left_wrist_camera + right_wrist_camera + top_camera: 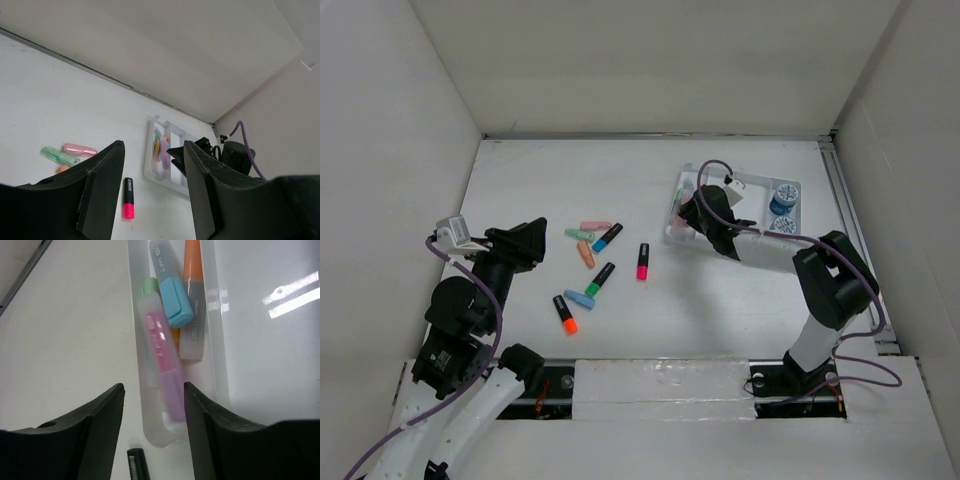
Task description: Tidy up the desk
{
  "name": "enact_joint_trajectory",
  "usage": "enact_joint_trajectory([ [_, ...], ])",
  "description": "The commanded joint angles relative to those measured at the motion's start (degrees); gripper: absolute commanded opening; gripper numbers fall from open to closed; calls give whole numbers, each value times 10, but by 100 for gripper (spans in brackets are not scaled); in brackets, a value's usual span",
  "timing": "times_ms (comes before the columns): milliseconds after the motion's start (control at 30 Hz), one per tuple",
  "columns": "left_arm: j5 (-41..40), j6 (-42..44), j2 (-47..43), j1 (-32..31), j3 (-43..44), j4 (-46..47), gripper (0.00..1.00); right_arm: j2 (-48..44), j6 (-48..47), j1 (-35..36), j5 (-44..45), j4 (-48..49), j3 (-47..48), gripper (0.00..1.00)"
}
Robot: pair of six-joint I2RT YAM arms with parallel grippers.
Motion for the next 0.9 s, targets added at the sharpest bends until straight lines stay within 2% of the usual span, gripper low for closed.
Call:
enact_joint_trajectory([
  [0, 5, 7, -5, -2, 1, 26, 47, 5, 9, -6, 30, -19, 34, 58],
  [67, 6, 7, -5, -2, 2, 26, 47, -9, 2, 0, 37, -18, 29, 64],
  [133, 6, 7, -4, -2, 1, 26, 47, -21, -9, 14, 38, -11, 24, 64],
  [200, 2, 8, -4, -2, 3, 26, 47, -23, -21, 47, 31, 3, 23, 52],
  [233, 0, 9, -5, -2, 3, 25, 47, -19, -37, 63, 11, 9, 28, 42],
  [267, -3, 8, -5, -2, 4, 24, 47, -14, -47, 80, -1, 15, 30, 24],
  [300, -6, 8, -7, -2, 4, 22, 47, -8, -55, 100, -7, 25, 34, 16],
  [367, -9, 8, -7, -2, 4, 21, 47, 9, -74, 165, -8, 24, 51, 4],
  [400, -9, 7, -6, -2, 4, 21, 47, 15, -80, 187, -5, 21, 58, 4],
  [433, -10, 7, -6, -2, 4, 21, 47, 18, -93, 232, 2, 21, 62, 4],
  [500, -9, 7, -6, -2, 6, 21, 46, 22, -108, 273, 21, 34, 64, 11],
  [567, -15, 4, -5, -2, 7, 18, 46, 22, -129, 317, 2, 37, 66, 26],
  [667, -26, 1, -6, -2, 10, 14, 46, 30, -136, 363, -47, 40, 72, 39],
  [733, -38, -2, -5, -2, 10, 12, 46, 57, -139, 384, -63, 19, 93, 43],
  [867, -62, -14, -6, -2, 15, 1, 46, 118, -146, 427, -7, -61, 159, 51],
])
